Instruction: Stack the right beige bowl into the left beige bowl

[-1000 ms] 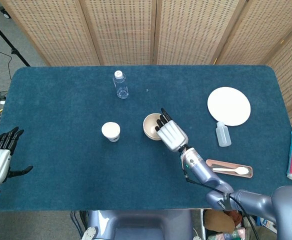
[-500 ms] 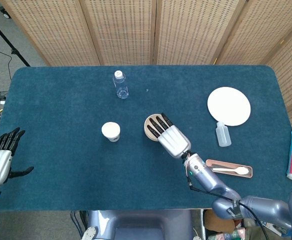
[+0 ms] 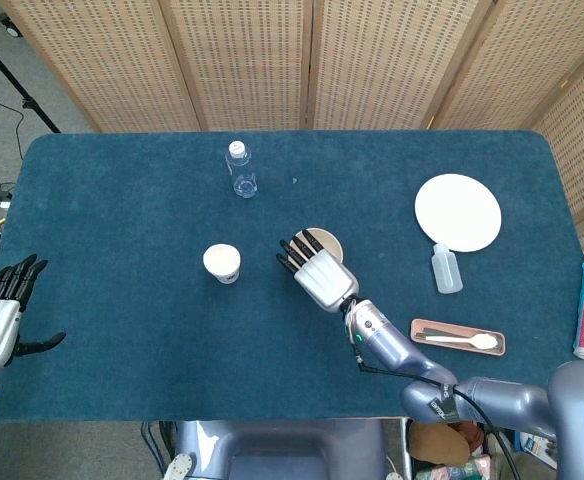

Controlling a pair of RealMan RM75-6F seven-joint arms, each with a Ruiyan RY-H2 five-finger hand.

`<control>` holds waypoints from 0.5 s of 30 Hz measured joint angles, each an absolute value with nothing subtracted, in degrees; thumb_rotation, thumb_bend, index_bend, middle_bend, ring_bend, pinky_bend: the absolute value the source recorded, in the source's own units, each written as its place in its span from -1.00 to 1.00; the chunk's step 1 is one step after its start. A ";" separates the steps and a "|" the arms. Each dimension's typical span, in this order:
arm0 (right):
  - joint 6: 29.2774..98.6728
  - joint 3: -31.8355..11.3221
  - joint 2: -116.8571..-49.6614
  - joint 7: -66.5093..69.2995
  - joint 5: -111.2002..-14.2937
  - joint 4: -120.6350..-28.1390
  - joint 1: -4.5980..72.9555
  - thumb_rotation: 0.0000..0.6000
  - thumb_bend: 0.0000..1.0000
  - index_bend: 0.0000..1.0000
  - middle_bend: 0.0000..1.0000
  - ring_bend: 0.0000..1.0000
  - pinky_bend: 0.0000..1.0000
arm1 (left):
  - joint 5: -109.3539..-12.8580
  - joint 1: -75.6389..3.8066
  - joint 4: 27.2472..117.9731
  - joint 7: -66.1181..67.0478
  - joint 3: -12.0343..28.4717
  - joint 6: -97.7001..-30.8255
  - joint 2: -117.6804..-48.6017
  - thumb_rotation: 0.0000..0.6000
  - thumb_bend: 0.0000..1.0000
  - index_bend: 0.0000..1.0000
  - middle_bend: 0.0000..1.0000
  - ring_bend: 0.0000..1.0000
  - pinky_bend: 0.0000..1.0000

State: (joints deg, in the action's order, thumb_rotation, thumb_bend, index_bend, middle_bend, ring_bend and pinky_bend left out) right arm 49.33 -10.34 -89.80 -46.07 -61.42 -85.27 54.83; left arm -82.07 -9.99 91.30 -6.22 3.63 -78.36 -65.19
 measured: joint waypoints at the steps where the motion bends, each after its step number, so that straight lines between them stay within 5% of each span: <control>1: 49.41 -10.30 -90.06 -46.46 -61.02 -85.14 55.06 1.00 -0.01 -1.00 -1.00 -1.00 -1.00 | -81.99 -10.03 91.27 -6.24 3.66 -78.26 -65.18 1.00 -1.00 -1.00 -1.00 -1.00 -1.00; 15: 49.77 -9.44 -92.82 -48.18 -57.28 -82.19 57.25 1.00 0.00 -1.00 -1.00 -1.00 -1.00 | -81.41 -10.20 91.03 -6.21 3.87 -77.84 -65.29 1.00 -1.00 -1.00 -1.00 -1.00 -1.00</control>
State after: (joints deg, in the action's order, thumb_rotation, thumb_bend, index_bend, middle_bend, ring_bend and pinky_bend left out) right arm 49.77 -9.44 -92.82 -48.18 -57.28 -82.19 57.25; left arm -81.41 -10.20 91.03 -6.21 3.87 -77.84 -65.29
